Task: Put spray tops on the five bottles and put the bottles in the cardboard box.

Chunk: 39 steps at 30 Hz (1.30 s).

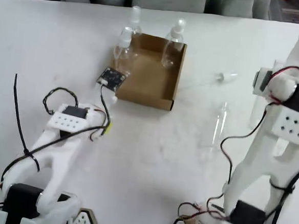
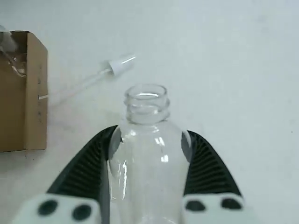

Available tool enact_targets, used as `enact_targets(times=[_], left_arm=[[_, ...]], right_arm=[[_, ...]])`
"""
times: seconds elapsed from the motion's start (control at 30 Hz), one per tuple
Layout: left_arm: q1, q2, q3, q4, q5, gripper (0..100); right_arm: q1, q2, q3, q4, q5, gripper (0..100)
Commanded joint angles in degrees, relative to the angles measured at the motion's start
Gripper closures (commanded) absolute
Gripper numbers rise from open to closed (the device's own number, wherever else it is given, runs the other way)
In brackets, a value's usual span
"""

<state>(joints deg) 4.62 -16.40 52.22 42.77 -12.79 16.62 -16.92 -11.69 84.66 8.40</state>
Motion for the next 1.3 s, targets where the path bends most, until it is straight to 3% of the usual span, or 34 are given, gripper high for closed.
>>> enact_targets(times=[0.0,0.27,0.93,1.07,1.27], left_arm=[[0.0,-0.4,-0.5,-1.1,-0.8,98],[-0.2,-0.4,-0.4,-1.1,-0.8,98],[-0.2,-0.4,-0.4,-1.1,-0.8,98],[-0.1,-0.4,-0.5,-1.1,-0.8,98],[-0.2,-0.4,-0.5,-1.1,-0.8,98]], right_arm=[[-4.1,-7.0,4.2,-4.1,0.4,98.1],[-15.3,-13.7,19.7,-17.2,0.6,98.1],[-16.2,-44.4,63.6,-67.3,-0.7,98.2],[-18.3,-48.7,70.1,-72.5,-11.9,98.3],[-24.0,-54.5,77.3,-73.3,-10.9,98.3]])
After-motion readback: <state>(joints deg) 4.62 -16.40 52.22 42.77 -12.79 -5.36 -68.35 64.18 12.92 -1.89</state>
